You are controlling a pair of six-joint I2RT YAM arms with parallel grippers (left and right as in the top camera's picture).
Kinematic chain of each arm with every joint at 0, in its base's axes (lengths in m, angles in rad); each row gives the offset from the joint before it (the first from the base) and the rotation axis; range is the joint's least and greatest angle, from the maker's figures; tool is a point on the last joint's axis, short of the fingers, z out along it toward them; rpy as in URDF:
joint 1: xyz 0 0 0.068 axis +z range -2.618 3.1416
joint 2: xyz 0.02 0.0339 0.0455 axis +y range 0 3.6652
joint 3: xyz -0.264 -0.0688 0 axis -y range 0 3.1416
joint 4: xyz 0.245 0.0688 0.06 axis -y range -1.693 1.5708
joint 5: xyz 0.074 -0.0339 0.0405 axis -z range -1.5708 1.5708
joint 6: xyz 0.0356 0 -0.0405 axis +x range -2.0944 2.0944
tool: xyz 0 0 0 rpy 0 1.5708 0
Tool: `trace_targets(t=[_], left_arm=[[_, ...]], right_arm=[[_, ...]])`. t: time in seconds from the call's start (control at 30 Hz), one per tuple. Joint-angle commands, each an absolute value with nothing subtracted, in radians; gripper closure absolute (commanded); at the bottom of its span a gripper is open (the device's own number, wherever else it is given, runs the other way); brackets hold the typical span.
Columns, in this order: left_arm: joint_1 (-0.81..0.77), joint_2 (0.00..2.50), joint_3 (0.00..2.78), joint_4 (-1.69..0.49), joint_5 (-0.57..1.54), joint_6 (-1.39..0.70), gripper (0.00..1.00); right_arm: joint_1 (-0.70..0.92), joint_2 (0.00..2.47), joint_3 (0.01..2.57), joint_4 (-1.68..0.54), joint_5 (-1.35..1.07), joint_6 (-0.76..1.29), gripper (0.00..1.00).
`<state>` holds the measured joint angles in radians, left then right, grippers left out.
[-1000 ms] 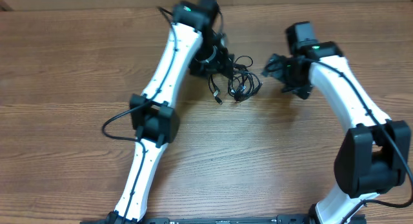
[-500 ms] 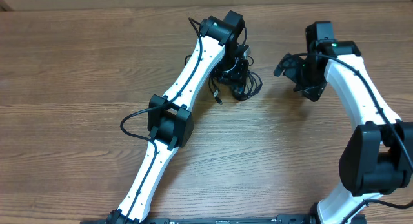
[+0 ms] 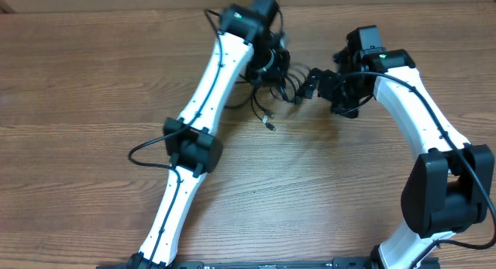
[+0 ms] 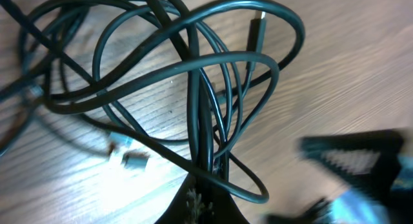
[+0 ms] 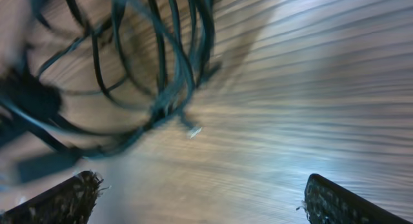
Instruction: Untangle cables
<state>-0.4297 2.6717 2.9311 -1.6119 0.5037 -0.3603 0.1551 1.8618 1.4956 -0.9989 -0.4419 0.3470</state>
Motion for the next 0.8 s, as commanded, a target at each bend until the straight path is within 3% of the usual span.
trace_targets(t=[0.0, 0.13, 0.23, 0.33, 0.53, 0.63, 0.77], left_arm=[[-0.395, 2.603, 2.966, -1.648, 0.561, -0.506, 0.96], [-0.386, 2.603, 2.963, -1.666, 0.529, -0.528, 0.96], [-0.385, 2.603, 2.961, -1.679, 0.427, -0.628, 0.96], [-0.392, 2.604, 2.96, -1.681, 0.389, -0.636, 0.96], [-0.405, 2.605, 2.959, -1.69, 0.368, -0.662, 0.96], [-0.414, 2.605, 2.959, -1.689, 0.422, -0.71, 0.96], [-0.408, 2.605, 2.959, -1.69, 0.511, -0.712, 0.96]], right_arm=[[0.18, 1.864, 1.493, -0.971, -0.585, 0.29, 0.01], [0.195, 1.864, 1.493, -0.924, -0.691, 0.29, 0.06], [0.196, 1.864, 1.493, -0.88, -0.809, 0.284, 0.18], [0.197, 1.864, 1.493, -0.823, -0.903, 0.253, 0.42], [0.232, 1.864, 1.494, -0.75, -0.89, 0.154, 0.46], [0.279, 1.864, 1.494, -0.692, -0.683, 0.148, 0.46], [0.302, 1.864, 1.494, -0.646, -0.603, 0.148, 0.48]])
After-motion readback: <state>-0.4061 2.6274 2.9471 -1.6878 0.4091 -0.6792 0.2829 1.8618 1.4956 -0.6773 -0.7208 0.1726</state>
